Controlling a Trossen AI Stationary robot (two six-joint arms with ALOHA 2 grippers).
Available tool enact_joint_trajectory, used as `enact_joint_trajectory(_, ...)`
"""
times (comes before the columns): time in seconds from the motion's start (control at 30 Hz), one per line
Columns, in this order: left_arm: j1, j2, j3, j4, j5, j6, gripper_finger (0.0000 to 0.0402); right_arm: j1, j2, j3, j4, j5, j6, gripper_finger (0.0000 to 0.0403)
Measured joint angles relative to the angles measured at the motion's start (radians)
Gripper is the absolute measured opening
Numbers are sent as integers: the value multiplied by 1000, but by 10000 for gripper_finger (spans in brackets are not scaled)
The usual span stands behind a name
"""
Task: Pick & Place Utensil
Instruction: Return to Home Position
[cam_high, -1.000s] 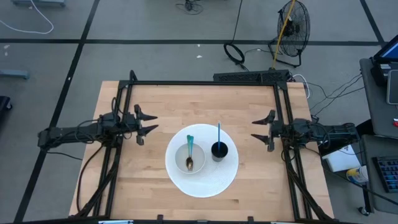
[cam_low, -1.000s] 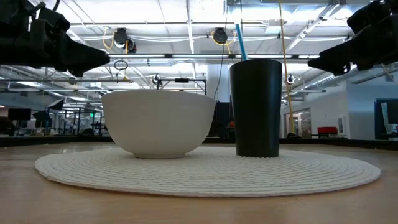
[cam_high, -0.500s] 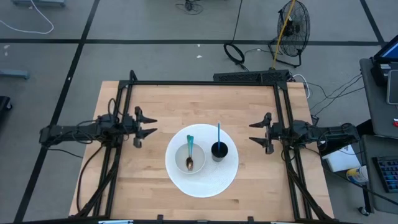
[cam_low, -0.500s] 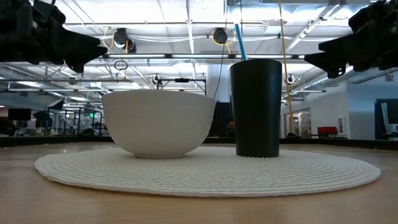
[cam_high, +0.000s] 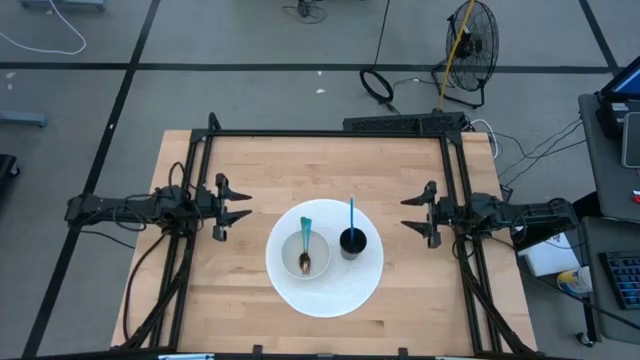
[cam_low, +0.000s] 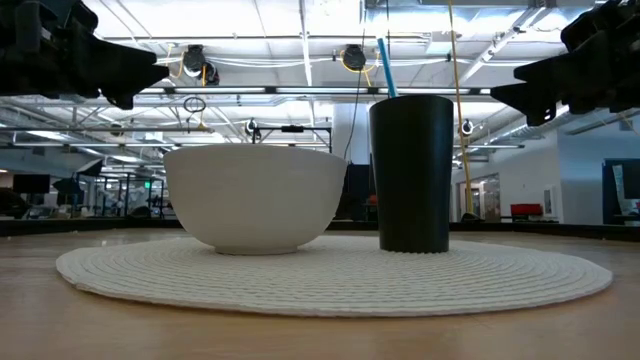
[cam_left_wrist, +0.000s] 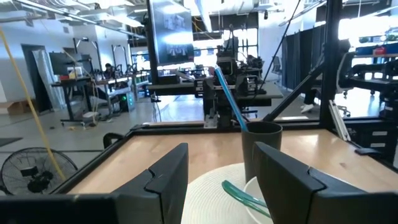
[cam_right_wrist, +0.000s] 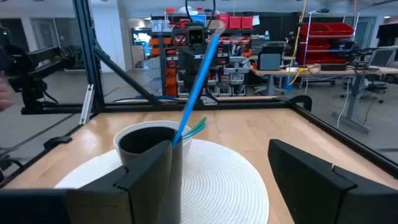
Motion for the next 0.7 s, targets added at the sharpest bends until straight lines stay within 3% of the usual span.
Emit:
enact_joint_trajectory(0.23,1,-23,0,-29,-2,16,186,0,0,0,0,0,5,263)
enact_joint_trajectory(0.53,1,-166,1,-164,-26,7,186,0,0,-1,1,0,3,263)
enact_joint_trajectory(0.7,1,-164,3,-179,-27,4,186,0,0,-1,1,0,4,263)
